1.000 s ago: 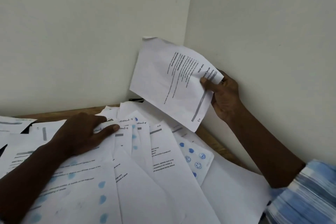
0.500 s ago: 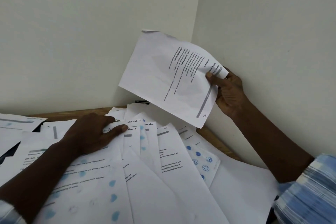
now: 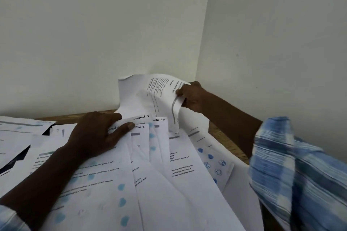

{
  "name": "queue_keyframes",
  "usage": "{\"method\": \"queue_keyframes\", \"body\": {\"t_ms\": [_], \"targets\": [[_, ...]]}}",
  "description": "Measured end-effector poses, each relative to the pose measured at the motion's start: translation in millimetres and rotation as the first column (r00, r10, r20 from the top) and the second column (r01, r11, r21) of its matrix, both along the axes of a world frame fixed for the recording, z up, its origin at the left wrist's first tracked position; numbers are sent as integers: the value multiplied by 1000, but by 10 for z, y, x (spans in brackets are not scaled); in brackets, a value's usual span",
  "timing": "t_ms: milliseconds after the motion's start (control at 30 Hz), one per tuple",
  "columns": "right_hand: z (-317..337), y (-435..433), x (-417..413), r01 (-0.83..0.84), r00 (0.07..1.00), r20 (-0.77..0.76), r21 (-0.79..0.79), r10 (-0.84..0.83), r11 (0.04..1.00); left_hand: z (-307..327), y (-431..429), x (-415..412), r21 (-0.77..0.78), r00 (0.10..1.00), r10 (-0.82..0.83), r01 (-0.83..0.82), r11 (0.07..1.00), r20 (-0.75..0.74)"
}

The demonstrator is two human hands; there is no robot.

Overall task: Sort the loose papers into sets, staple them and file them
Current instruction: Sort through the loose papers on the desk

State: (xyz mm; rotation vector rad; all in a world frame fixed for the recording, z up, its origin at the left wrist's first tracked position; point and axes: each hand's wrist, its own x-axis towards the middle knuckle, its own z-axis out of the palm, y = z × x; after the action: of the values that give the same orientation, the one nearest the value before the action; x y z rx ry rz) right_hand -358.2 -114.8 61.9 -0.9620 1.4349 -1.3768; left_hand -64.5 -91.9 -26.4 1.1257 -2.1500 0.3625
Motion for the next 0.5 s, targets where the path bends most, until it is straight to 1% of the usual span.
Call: {"method": "queue_keyframes", "body": {"t_ms": [100,133,167,233,300,367,433,500], "targets": [[-105,-83,53,33,999,-42,39,-32,999,-22,-15,17,-4,1000,4,-4,1000,19],[-151,-98,36,50,996,-80,44,-47,998,-24,-13,17,-4,1000,7,-7,1000,23],[-197,-119,-9,72,987,-147,42,-65,997,-17,-9,11,-4,1000,5,-5,1000,23],[-286,-120,-130,119,937,-338,62,-91,991,-10,-5,-1,-4,999,-7,7,1000,32],[-335,-42,-266,128,869,-489,85,-70,988,-13,-4,-6,7,998,-23,23,1000,56],[-346,116,-404,97,784,-621,110,-7,989,-25,-11,-13,28,997,-30,28,999,69],[-379,327,-546,46,646,-757,163,95,986,-36,-16,-20,47,997,-15,12,999,72],[-459,549,-659,-5,510,-833,245,213,970,-36,-22,-20,73,998,-12,8,997,55]]}}
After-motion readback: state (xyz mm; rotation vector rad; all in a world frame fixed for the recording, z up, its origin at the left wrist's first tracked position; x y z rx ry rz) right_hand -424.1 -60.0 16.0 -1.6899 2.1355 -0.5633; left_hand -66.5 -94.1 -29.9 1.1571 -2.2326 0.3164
